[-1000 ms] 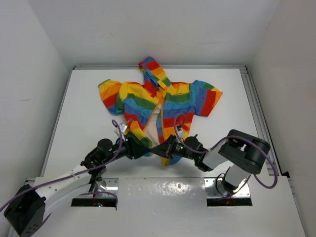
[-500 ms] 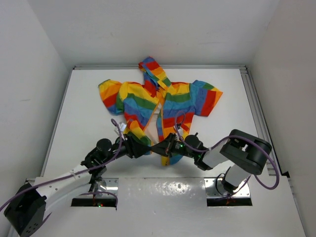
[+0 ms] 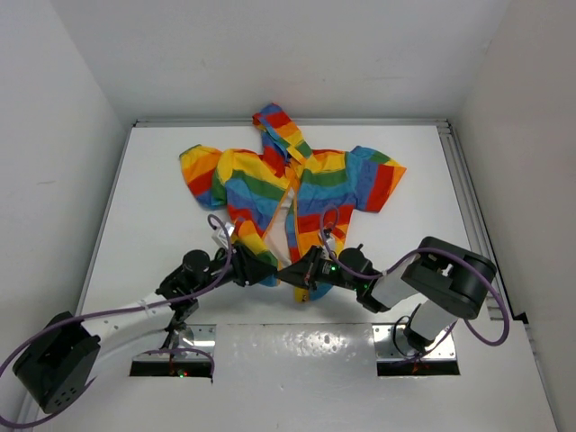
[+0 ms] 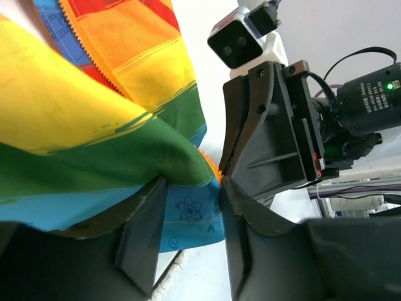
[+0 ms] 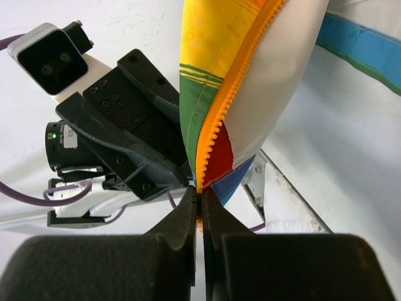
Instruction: Zip up the jacket
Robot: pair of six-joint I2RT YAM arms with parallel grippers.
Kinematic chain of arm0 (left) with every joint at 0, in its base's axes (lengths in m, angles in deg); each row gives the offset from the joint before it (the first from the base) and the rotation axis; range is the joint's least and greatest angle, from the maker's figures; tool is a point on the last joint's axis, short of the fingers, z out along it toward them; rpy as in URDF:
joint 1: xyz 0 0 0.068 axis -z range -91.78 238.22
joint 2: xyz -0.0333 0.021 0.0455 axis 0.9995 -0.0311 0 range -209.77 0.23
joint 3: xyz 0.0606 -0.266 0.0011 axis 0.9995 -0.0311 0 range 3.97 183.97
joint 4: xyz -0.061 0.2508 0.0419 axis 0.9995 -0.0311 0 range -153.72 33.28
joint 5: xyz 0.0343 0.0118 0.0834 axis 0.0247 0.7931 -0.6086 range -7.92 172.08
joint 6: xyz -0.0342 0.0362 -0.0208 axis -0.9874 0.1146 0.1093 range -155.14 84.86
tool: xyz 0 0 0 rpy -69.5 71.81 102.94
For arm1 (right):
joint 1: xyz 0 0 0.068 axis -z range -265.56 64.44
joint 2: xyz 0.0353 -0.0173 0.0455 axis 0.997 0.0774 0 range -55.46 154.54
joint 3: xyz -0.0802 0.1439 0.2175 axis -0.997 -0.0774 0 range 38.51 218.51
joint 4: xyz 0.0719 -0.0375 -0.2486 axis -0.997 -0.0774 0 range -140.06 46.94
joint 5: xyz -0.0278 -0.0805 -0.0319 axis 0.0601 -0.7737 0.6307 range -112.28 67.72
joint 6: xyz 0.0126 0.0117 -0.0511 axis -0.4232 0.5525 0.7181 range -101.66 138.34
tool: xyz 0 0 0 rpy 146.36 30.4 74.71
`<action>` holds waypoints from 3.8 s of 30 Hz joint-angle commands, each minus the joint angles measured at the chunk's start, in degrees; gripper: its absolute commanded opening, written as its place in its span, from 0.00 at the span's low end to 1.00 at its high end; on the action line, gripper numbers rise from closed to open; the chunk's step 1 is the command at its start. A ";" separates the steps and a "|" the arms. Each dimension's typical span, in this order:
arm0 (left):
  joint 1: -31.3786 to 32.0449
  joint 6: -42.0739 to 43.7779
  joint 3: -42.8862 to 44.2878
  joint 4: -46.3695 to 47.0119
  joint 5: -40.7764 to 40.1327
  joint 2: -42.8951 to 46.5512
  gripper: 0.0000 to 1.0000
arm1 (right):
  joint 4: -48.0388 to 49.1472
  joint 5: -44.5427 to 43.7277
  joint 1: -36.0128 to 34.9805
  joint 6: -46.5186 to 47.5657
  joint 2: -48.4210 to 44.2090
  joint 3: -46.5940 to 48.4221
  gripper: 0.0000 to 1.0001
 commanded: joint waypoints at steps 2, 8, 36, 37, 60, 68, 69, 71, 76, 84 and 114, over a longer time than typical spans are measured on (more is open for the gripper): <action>0.12 0.09 -3.45 5.85 0.44 -1.48 0.34 | 24.47 1.75 0.13 -0.50 0.39 1.04 0.00; 0.13 -0.17 -3.36 7.71 1.58 -3.06 0.17 | 24.47 2.10 0.21 -0.50 1.62 1.83 0.00; 0.13 -0.70 6.04 -17.51 -18.10 7.57 0.00 | -45.21 -3.87 -0.05 34.39 -23.95 13.42 0.25; 0.13 -0.79 6.48 -17.60 -18.28 8.09 0.00 | -47.57 -4.83 0.04 35.27 -24.30 13.78 0.25; 0.13 0.62 6.49 -15.23 -13.63 9.15 0.00 | -39.86 -1.68 -1.19 33.08 -7.44 22.92 0.34; 0.13 -0.17 5.79 -16.02 -11.25 10.82 0.00 | -33.63 -3.87 -1.28 31.06 -6.82 20.30 0.21; 0.13 -0.35 5.87 -16.28 -11.16 11.08 0.00 | -31.01 -4.48 -1.28 30.45 -6.82 19.59 0.13; 0.13 0.09 6.40 -17.95 -10.99 11.35 0.00 | -28.10 -5.02 -1.28 28.95 -6.90 17.75 0.09; 0.13 -0.70 5.96 -18.39 -10.46 12.84 0.00 | -23.08 -5.72 -1.28 26.93 -7.69 14.84 0.00; 0.13 -5.00 1.58 -19.54 -8.27 17.41 0.40 | -19.56 -6.33 -0.84 23.76 -11.21 11.85 0.00; 0.13 -11.07 -8.19 -3.63 -1.23 19.79 0.32 | 2.41 -4.05 0.83 8.12 -4.97 8.68 0.00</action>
